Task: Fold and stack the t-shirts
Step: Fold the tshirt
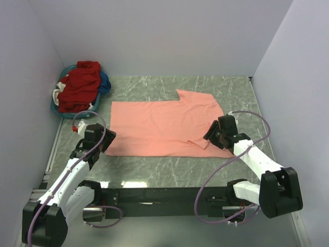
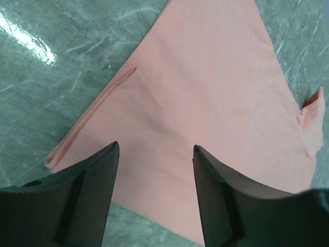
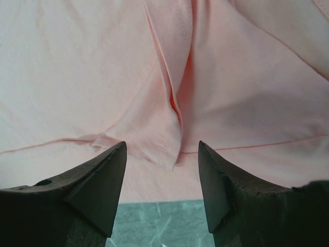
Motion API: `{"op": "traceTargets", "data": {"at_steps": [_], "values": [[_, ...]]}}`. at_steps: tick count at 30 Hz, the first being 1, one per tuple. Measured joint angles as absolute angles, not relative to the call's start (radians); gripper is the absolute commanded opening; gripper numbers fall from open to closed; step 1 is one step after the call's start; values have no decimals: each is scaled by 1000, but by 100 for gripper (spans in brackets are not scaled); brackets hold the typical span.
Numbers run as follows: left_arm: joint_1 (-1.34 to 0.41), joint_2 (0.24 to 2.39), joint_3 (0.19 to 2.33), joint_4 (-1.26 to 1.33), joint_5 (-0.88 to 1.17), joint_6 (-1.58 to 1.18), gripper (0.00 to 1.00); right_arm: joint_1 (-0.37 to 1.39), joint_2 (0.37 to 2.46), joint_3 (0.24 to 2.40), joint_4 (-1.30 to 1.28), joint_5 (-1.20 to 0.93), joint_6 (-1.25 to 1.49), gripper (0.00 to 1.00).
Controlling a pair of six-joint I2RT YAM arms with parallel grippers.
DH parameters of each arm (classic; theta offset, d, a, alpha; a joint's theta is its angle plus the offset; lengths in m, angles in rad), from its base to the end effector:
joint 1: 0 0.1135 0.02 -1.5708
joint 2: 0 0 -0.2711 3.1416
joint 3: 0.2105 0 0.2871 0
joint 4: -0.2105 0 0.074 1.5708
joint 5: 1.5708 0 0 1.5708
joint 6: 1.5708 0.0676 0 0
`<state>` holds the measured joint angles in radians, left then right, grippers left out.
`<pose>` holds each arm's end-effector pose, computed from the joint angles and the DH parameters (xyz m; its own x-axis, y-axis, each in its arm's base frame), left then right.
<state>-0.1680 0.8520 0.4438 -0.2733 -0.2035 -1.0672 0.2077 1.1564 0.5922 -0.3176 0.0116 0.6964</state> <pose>0.2309 -0.0253 0.1728 -0.3076 -0.8179 -0.4863 -0.5396 0.5709 -0.6188 0.2645 0.0549 0.1529 -0.7071 0.5065 -0.4935 0.3319 0.8539 0.4010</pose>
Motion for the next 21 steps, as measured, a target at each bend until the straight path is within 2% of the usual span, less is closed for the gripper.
{"op": "traceTargets", "data": {"at_steps": [15,21], "values": [[-185,875,444,-251,-197,-1065,63,238,1244,564,-233,19,735,55],[-185,884,444,-251,-197,-1059,63,249,1269,564,-217,19,744,45]]}}
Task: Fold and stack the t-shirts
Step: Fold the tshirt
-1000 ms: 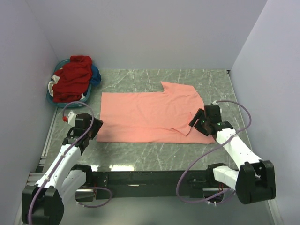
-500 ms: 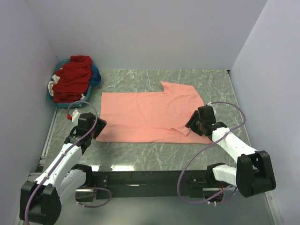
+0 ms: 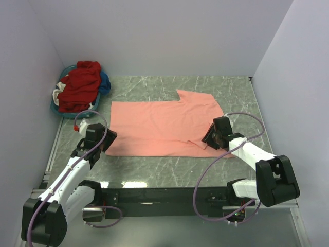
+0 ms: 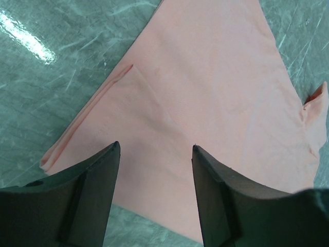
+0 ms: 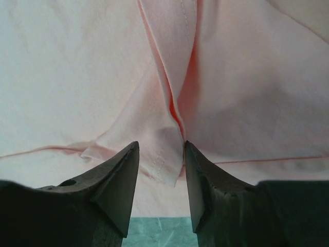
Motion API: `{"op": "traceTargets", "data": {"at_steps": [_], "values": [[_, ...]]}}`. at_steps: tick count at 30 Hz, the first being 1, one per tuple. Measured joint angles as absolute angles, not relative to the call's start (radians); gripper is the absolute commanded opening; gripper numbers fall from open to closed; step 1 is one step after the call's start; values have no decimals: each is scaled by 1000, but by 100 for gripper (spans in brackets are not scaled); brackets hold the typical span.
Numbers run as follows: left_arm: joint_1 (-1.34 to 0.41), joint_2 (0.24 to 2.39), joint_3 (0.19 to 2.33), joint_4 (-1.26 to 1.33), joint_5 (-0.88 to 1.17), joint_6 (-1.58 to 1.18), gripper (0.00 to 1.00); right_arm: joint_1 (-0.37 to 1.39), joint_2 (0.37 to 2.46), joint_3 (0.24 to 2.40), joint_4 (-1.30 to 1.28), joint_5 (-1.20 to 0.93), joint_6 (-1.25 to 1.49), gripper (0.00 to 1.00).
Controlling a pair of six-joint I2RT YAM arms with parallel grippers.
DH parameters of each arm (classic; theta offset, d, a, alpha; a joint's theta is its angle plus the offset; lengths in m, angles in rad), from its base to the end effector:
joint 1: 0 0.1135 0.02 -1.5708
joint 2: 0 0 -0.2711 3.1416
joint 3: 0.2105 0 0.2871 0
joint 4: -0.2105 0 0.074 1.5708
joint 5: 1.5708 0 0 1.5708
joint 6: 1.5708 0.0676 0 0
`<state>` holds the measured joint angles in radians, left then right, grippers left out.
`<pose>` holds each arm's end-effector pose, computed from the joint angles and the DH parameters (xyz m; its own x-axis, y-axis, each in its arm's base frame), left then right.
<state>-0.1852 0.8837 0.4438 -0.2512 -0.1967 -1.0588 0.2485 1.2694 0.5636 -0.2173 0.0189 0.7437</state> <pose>0.2341 -0.0304 0.1684 -0.3353 -0.8070 -0.4861 -0.5302 0.5882 -0.6107 0.2693 0.0670 0.1230 -0.7279 0.5137 -0.4543 0.3505 0.8481 0.3974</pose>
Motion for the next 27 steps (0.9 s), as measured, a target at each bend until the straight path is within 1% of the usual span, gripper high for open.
{"op": "traceTargets", "data": {"at_steps": [2,4,5,6,8,9,12,15,18,27], "values": [[-186,884,444,-251,-196,-1059,63,249,1280,564,-215,19,744,41],[-186,884,444,-251,-197,-1059,63,250,1291,564,-212,18,747,33],[-186,884,444,-251,-197,-1059,63,251,1295,564,-210,18,749,29],[-186,884,444,-251,-196,-1058,63,252,1299,564,-208,17,751,21],[-187,887,444,-250,-196,-1058,63,253,1310,567,-206,15,752,15],[-187,889,444,-251,-196,-1058,63,253,1317,571,-206,15,754,9],[-187,895,444,-251,-196,-1055,63,254,1334,591,-208,7,759,2],[-187,895,444,-251,-196,-1051,63,256,1342,625,-211,1,765,0],[-187,900,448,-252,-196,-1045,63,258,1369,672,-212,-4,766,0],[-187,924,461,-250,-190,-1028,64,259,1520,834,-210,-70,789,0]]}}
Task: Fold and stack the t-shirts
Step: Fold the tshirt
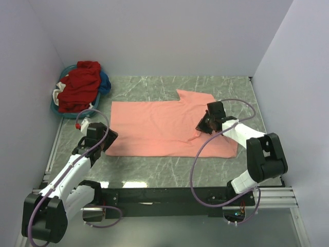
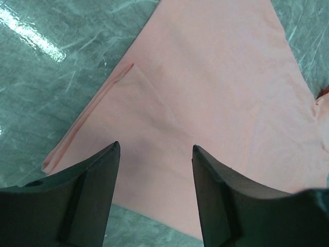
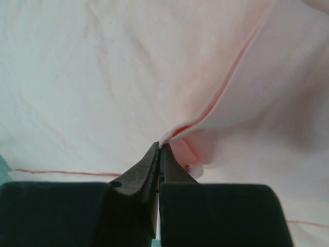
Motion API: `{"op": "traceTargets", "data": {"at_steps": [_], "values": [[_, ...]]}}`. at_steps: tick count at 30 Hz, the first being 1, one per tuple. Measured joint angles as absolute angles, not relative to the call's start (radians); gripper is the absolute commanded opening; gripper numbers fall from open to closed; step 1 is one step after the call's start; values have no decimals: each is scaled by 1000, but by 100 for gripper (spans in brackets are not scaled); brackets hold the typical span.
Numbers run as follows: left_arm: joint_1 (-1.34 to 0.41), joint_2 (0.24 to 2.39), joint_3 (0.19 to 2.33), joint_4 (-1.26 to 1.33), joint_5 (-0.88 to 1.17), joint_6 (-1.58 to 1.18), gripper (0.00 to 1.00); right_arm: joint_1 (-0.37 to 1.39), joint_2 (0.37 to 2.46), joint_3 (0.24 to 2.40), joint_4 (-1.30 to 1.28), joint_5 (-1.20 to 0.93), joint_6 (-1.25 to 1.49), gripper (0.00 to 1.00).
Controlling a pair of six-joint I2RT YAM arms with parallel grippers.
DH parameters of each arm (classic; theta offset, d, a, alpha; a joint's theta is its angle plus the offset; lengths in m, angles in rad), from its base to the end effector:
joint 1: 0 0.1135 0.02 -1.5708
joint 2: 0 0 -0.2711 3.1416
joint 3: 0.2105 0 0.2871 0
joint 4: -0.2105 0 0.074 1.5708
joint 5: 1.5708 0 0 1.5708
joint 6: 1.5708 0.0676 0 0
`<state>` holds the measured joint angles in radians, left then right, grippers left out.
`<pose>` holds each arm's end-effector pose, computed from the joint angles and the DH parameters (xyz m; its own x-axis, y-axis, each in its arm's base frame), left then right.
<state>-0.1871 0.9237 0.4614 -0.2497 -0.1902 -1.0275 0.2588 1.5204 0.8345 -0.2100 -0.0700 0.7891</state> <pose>0.2391 -0.0323 0.1665 -0.3678 -0.7859 -0.4971 -0.5278 0.6166 -0.5842 0.3371 0.0941 0.1424 -0.7429 0.5357 -0.4014 0.3261 0.8133 0.4819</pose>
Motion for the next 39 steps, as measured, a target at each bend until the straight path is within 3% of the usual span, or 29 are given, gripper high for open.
{"op": "traceTargets", "data": {"at_steps": [2,5,6,10,25,39], "values": [[-187,931,463,-251,-187,-1016,64,259,1552,861,-207,-86,796,5],[-187,941,469,-252,-182,-1005,64,259,1583,883,-204,-113,805,25],[-187,943,472,-252,-181,-1002,64,259,1589,889,-201,-121,807,36],[-187,947,478,-250,-179,-986,64,260,1597,896,-180,-152,806,55],[-187,968,478,-244,-154,-978,64,260,1448,856,-171,-91,752,57],[-187,973,478,-228,-143,-976,64,269,1483,765,-167,-34,715,51]]}}
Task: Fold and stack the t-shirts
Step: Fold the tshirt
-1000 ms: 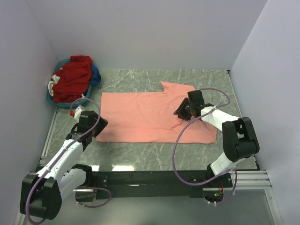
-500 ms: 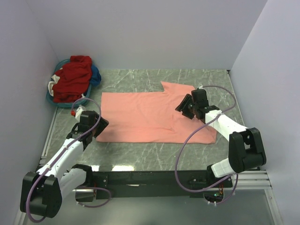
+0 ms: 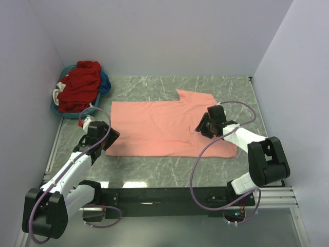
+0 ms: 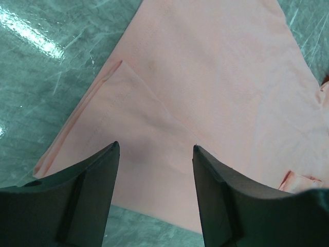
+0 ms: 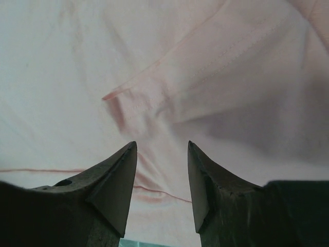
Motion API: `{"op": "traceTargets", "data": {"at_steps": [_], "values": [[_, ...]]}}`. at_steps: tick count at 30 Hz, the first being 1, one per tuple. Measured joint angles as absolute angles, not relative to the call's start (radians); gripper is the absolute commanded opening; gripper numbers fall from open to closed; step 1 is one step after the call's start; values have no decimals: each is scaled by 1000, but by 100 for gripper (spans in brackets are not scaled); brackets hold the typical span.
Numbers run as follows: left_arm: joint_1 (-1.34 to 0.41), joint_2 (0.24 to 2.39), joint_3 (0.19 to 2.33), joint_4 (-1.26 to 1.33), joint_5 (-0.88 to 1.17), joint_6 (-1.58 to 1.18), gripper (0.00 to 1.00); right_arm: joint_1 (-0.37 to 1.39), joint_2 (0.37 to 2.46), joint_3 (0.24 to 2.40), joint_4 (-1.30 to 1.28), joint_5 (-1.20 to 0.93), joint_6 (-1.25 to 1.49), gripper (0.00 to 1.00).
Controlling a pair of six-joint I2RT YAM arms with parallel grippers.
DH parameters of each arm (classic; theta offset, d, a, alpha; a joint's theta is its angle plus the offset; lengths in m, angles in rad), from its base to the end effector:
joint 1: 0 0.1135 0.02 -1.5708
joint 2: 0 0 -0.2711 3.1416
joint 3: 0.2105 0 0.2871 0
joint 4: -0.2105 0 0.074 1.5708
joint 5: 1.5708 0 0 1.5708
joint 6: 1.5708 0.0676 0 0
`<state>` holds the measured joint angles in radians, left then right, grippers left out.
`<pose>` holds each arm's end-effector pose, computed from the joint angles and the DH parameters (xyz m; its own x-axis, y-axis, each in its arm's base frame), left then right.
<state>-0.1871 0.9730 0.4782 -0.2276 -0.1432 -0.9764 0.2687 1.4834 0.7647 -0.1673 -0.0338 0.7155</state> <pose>0.2462 -0.0368 0.1639 -0.4292 -0.7533 -0.4983 -0.4940 0.6577 -0.5687 0.3240 0.0916 0.1342 -0.7512 0.4732 -0.4602 0.2741 0.8579 0.4347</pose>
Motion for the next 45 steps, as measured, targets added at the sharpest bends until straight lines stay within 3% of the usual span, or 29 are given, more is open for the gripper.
{"op": "traceTargets", "data": {"at_steps": [8,14,23,36,45], "values": [[-187,1003,487,-220,-133,-962,63,203,1503,897,-226,1,678,49],[-187,1152,611,-201,-126,-945,64,185,1504,926,-225,-8,679,49],[-187,1545,983,-192,-146,-933,63,146,1670,1118,-256,-49,663,49],[-187,2049,1592,-385,-403,-844,54,65,1918,1439,-275,-81,580,49],[-182,2219,1763,-484,-523,-791,51,55,2092,1680,-324,-118,548,49]]}}
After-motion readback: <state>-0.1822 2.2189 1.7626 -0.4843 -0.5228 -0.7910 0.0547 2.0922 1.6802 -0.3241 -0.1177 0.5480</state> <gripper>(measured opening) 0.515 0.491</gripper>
